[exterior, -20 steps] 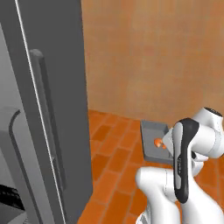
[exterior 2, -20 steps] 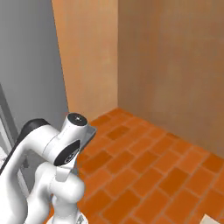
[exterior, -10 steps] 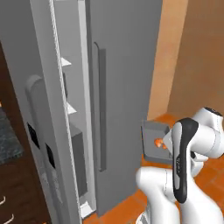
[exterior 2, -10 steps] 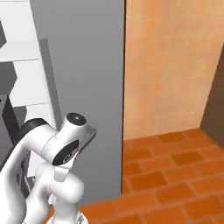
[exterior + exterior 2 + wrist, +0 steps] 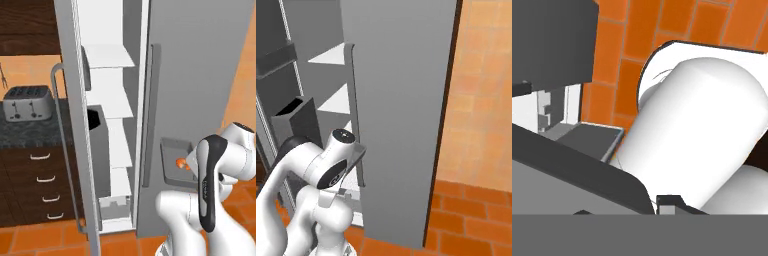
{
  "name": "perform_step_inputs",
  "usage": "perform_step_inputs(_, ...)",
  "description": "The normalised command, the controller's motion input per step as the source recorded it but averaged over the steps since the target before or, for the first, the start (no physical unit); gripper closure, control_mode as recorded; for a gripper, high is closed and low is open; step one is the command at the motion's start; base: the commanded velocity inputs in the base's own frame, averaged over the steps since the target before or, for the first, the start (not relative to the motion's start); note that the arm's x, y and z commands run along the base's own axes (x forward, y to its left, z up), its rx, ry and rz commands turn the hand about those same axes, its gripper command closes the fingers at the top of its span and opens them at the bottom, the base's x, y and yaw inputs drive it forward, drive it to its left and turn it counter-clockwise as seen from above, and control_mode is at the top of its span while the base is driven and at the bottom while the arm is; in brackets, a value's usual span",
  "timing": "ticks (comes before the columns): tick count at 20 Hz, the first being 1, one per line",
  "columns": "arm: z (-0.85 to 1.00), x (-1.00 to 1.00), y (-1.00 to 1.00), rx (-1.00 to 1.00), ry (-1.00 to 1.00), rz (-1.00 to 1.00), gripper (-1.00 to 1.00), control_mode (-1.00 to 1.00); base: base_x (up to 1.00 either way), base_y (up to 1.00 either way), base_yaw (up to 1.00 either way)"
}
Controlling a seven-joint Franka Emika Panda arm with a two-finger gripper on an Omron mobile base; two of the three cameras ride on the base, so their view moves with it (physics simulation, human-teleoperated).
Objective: Take the meat container that has the shrimp and place it on the second highest rack of the freezer. Then take the vegetable container that has the sweet potato and squash and place it on the highest rack of the freezer.
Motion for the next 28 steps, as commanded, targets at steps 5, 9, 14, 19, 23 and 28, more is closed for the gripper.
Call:
perform_step_inputs(5, 0.00, 0.00, 0.00, 0.00, 0.00, 0.00, 1.00, 1.00, 0.09, -0.39, 0.58)
perform_step_inputs(9, 0.00, 0.00, 0.00, 0.00, 0.00, 0.00, 1.00, 1.00, 0.31, -0.17, 0.50)
perform_step_inputs(14, 0.00, 0.00, 0.00, 0.00, 0.00, 0.00, 1.00, 1.00, 0.33, -0.39, 0.30)
perform_step_inputs(19, 0.00, 0.00, 0.00, 0.00, 0.00, 0.00, 1.00, 1.00, 0.46, -0.24, 0.23)
perform_step_inputs(23, 0.00, 0.00, 0.00, 0.00, 0.00, 0.00, 1.00, 1.00, 0.35, -0.31, 0.18)
perform_step_inputs(28, 0.00, 0.00, 0.00, 0.00, 0.00, 0.00, 1.00, 1.00, 0.29, -0.14, 0.14)
